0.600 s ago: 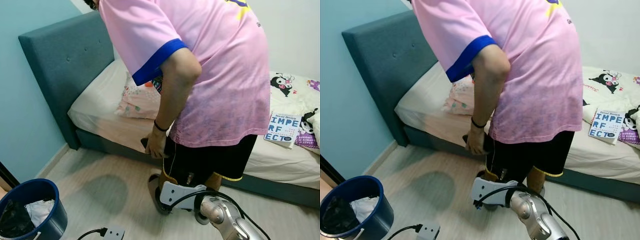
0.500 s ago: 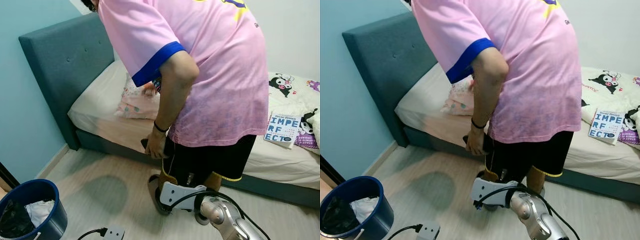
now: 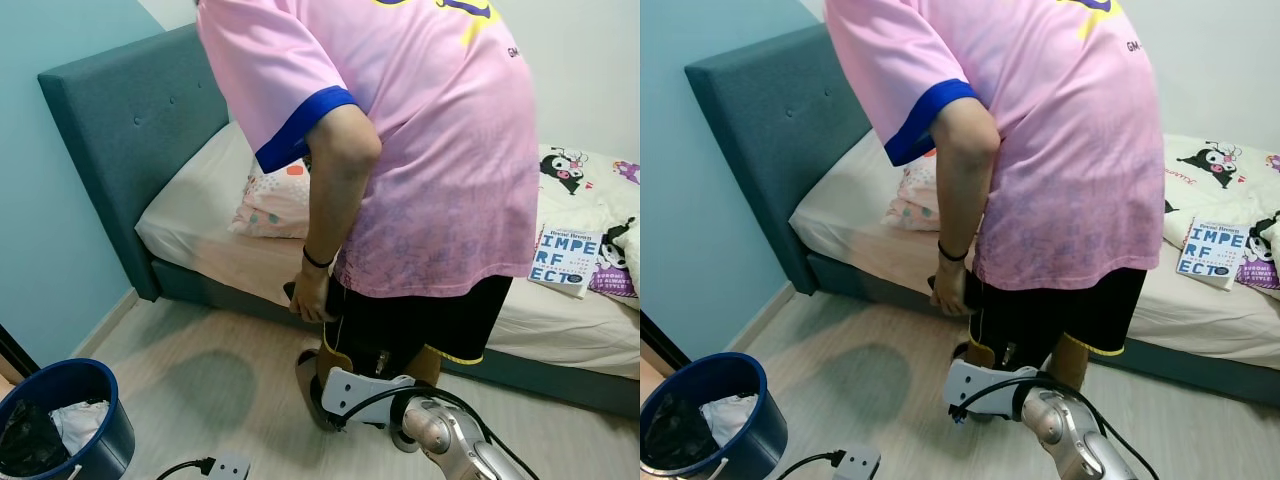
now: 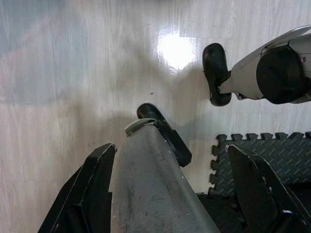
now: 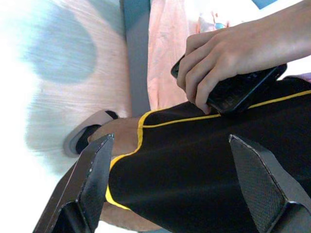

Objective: Clean up the room

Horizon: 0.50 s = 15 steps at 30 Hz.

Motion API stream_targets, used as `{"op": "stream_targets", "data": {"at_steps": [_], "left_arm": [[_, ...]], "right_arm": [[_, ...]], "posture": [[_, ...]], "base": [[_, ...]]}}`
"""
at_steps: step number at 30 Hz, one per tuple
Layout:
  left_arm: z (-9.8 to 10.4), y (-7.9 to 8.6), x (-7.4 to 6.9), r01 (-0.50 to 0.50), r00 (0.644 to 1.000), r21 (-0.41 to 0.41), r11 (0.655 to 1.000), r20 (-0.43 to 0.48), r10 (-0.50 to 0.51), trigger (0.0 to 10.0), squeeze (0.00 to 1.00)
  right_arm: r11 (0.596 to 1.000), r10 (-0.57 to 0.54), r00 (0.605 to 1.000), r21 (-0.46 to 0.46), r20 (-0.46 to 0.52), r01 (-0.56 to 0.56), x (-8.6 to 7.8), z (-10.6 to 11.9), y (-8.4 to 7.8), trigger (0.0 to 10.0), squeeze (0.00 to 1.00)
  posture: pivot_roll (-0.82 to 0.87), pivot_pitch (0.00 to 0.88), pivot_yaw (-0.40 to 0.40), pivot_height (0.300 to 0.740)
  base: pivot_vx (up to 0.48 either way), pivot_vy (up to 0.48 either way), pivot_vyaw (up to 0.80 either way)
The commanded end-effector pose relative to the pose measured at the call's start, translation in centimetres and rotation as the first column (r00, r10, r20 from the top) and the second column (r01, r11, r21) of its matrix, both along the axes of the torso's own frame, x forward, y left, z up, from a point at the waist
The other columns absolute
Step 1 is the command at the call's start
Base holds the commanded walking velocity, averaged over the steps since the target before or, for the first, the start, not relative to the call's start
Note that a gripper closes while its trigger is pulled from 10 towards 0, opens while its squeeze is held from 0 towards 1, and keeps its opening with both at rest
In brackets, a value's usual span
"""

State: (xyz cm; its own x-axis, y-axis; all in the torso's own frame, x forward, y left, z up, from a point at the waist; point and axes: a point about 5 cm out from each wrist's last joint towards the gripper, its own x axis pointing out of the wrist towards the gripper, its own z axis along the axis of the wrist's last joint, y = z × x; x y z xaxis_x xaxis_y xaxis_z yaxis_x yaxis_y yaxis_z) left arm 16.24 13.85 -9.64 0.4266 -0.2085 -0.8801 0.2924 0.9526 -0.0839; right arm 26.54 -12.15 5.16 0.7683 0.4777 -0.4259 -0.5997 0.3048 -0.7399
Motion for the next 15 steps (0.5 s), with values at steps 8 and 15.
{"op": "stream_targets", "data": {"at_steps": [8, 15], "left_arm": [[-0.19, -0.17, -0.45, 0.014, 1.000, -0.002, 1.000, -0.021, -0.014, 10.0, 0.00], [-0.20, -0.25, -0.48, 0.010, 1.000, -0.006, 1.000, -0.024, -0.010, 10.0, 0.00]], "right_arm": [[1.000, 0.010, 1.000, 0.007, 0.003, -0.010, -0.27, 0.08, -0.04, 10.0, 0.04], [1.000, 0.009, 1.000, 0.011, 0.004, -0.009, -0.32, 0.15, -0.14, 10.0, 0.05]], "posture": [[-0.21, 0.015, -0.007, 0.740], [-0.22, 0.022, -0.010, 0.740]], "base": [[0.000, 0.000, 0.00], [0.000, 0.000, 0.00]]}}
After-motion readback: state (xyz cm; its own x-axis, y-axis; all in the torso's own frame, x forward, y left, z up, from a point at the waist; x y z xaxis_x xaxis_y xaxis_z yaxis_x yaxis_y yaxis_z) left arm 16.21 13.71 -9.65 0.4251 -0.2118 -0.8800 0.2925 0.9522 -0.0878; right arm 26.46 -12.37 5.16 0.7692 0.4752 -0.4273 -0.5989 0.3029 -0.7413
